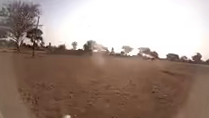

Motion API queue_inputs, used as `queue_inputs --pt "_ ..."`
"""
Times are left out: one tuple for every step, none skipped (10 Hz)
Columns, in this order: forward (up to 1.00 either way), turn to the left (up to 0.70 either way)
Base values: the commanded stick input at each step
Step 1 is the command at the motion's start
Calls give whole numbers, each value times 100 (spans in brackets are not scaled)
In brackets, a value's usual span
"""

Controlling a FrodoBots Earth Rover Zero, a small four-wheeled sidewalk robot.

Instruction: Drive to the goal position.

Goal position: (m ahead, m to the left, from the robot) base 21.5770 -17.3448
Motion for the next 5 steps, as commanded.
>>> queue_inputs --pt "70 0" --pt "70 0" --pt "70 0" --pt "70 0" --pt "70 0"
